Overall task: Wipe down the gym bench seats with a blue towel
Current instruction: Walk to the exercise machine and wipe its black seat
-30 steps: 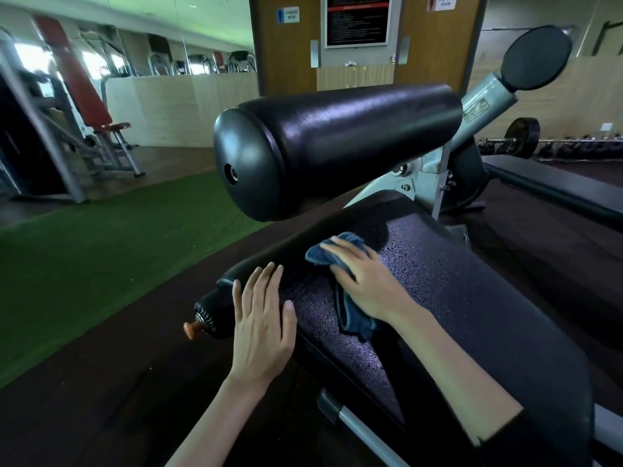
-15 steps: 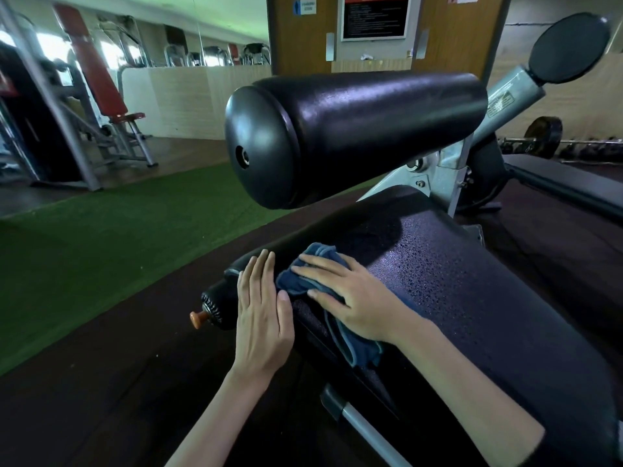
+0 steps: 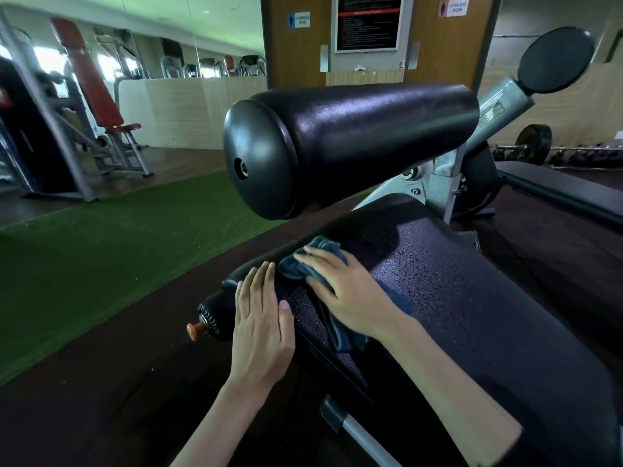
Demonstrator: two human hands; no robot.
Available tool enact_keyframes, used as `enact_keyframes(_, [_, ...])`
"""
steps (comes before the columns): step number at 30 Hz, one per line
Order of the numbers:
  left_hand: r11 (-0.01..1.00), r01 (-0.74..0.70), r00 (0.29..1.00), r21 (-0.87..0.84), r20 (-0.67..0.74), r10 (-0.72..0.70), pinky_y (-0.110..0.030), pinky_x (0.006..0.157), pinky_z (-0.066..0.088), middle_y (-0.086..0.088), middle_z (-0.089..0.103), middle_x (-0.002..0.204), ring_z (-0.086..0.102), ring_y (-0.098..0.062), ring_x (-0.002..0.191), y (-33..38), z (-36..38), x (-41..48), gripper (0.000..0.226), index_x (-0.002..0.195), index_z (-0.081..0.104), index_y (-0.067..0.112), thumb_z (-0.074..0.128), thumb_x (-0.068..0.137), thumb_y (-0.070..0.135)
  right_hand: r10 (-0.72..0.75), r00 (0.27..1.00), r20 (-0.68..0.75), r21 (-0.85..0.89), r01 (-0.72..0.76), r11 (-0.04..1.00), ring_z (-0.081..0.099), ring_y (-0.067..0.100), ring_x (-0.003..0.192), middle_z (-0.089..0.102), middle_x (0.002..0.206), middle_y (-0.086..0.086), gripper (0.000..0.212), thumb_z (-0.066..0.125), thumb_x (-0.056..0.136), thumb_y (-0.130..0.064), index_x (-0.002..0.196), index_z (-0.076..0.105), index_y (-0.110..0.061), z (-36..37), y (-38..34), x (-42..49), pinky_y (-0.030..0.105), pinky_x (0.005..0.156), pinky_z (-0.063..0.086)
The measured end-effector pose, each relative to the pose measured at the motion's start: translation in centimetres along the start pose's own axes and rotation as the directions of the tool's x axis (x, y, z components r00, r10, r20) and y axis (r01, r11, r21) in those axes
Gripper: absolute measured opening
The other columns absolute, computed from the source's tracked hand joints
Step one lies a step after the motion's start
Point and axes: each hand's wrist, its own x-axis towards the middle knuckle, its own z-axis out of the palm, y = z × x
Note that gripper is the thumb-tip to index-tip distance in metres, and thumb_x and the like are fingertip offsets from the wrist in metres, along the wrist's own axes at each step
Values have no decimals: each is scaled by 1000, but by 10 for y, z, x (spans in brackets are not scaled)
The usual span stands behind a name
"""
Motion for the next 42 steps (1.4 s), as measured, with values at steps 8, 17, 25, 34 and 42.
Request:
enact_keyframes(8, [992, -54, 998, 117, 33, 51, -30, 117, -6, -5, 38, 145, 22, -17, 140, 18, -11, 17, 60, 142, 37, 9, 20, 92, 37, 68, 995, 73, 103, -76, 992, 19, 14, 138, 29, 150, -19, 42, 39, 99, -38, 141, 36, -38, -17, 43, 4, 29, 114, 13])
enact_keyframes(17, [934, -262, 943, 243, 270, 194, -36, 116, -8, 1, 35, 148, 22, -14, 140, 64, 8, 64, 53, 142, 36, 16, 22, 95, 36, 416, 908, -48, 30, -415, 909, 28, 22, 138, 34, 150, -7, 42, 39, 99, -32, 140, 38, -31, -29, 126, 18, 32, 111, 17])
enact_keyframes(25, [917, -285, 879, 280, 459, 133, -40, 118, 4, -5, 21, 155, 15, -18, 143, 76, 35, 97, 55, 149, 17, 9, 27, 99, 31, 157, 987, -20, -11, -157, 987, 31, 14, 136, 36, 149, -7, 44, 45, 98, -27, 141, 39, -25, -27, 98, -8, 24, 110, 14])
enact_keyframes(34, [892, -355, 813, 280, 564, 146, -41, 118, 6, -8, 13, 158, 11, -20, 145, 86, 59, 126, 57, 149, 15, 9, 27, 99, 34, 283, 959, -8, 23, -283, 959, 27, 12, 139, 36, 149, -6, 42, 44, 98, -28, 140, 40, -27, -39, 152, 20, 24, 108, 12])
enact_keyframes(42, [901, -359, 778, 242, 611, 146, -42, 117, 1, -4, 6, 159, 3, -18, 146, 89, 77, 131, 58, 151, 8, 11, 22, 100, 34, 706, 670, -227, -29, -730, 683, 28, 28, 137, 32, 152, 2, 43, 33, 99, -25, 141, 36, -22, -41, 195, 24, 36, 110, 19])
